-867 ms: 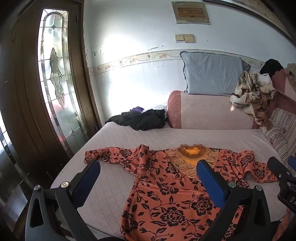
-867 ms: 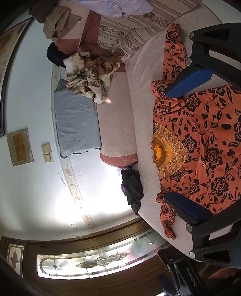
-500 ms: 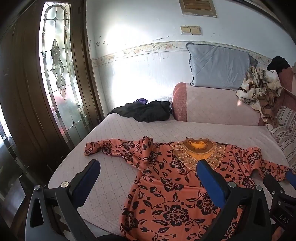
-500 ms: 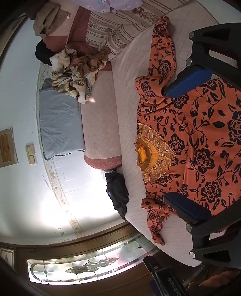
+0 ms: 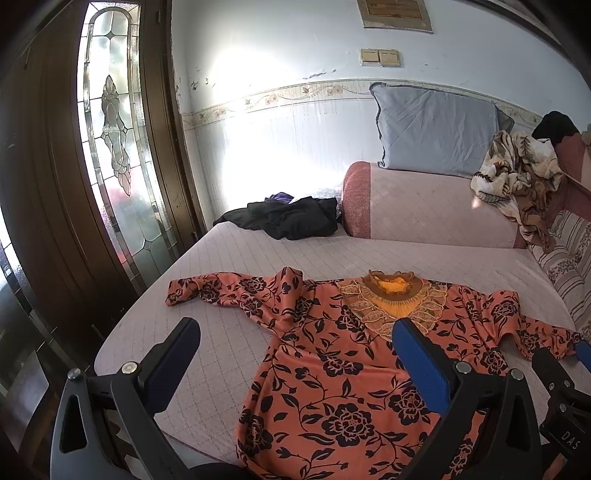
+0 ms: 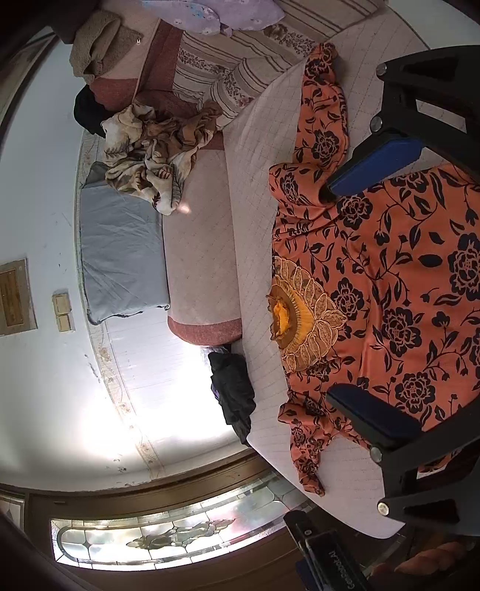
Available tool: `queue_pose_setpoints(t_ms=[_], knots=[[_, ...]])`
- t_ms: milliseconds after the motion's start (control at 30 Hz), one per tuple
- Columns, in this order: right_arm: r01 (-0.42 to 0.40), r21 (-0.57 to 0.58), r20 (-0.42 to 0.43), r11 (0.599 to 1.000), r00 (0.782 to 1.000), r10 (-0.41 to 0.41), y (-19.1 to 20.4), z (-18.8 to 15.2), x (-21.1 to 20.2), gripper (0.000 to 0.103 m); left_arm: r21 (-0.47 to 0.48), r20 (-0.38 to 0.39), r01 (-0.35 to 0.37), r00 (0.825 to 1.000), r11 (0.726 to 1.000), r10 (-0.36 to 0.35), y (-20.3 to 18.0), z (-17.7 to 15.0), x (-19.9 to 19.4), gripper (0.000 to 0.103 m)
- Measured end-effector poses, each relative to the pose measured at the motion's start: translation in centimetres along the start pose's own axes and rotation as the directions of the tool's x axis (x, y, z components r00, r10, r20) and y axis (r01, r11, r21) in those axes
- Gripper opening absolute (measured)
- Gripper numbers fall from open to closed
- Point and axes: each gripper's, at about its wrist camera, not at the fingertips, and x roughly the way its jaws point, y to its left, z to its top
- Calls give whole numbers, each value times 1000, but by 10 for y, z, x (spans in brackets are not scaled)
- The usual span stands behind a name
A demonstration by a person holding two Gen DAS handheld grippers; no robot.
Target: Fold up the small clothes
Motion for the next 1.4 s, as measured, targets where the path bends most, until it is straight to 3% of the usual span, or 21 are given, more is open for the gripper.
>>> queue_pose_setpoints(t_ms=[933, 1400], knots=[[-13, -40, -24, 999, 1000, 12, 15, -6, 5, 103, -24, 0, -11, 1000, 1000, 11, 18, -5, 8, 103], [-23, -52, -39, 998, 999, 21, 20, -7, 12, 103, -71, 3, -95, 995, 993, 96, 54, -8, 12, 103]])
